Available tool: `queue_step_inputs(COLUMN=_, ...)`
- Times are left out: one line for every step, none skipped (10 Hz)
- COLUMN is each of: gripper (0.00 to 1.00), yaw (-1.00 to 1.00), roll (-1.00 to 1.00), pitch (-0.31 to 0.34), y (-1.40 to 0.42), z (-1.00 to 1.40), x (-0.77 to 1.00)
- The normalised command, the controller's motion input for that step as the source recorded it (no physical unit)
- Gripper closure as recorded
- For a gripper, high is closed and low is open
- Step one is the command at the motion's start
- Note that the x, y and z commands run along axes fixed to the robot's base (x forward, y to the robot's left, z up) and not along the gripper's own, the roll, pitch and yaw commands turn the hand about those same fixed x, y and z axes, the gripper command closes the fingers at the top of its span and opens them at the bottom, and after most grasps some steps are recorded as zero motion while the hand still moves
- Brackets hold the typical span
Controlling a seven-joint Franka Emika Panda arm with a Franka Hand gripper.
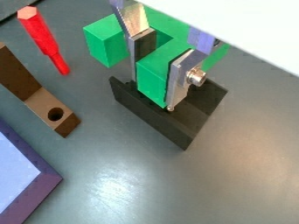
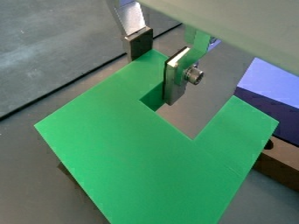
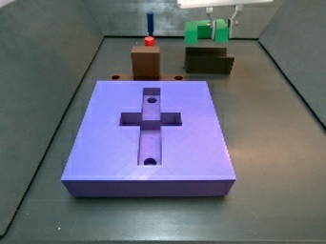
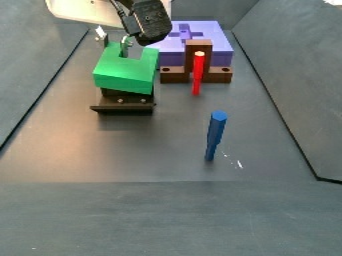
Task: Pick up the green object. Move up. Place the green object on the fixture. Regrasp the green object. Move to above the board. Insert the green object.
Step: Place the green object on the fixture.
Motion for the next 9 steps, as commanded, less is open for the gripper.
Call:
queue_step_inputs(gripper=1.00, yaw=0.00, roll=-1.00, pitch=0.571, y=0.00, z=0.03, x=0.14)
queue_step_inputs(gripper=1.00, yaw=0.00, roll=-1.00, pitch=0.563, y=0.00, z=0.16, x=0.18)
queue_step_inputs(gripper=1.00, yaw=0.00, roll=-1.00, pitch=0.537, y=0.00, z=0.15, x=0.26)
queue_step_inputs(gripper=1.00, yaw=0.00, roll=-1.00, pitch=0.506, y=0.00, z=0.14, x=0.38)
queue_step_inputs(gripper=1.00, yaw=0.00, roll=-1.00, pitch=0.414, y=0.00, z=0.09, x=0.47)
queue_step_inputs(gripper=1.00, yaw=0.00, roll=-1.00, pitch=0.377, y=0.00, z=0.08, x=0.49)
queue_step_inputs(gripper=1.00, yaw=0.00, roll=-1.00, pitch=0.329, y=0.03, z=0.01, x=0.53)
queue_step_inputs(gripper=1.00, yaw=0.00, roll=-0.96, pitch=0.049, y=0.15, z=-0.15, x=0.38)
queue_step_inputs(gripper=1.00, yaw=0.00, roll=-0.92, pitch=0.000, y=0.14, z=-0.21, x=0.24)
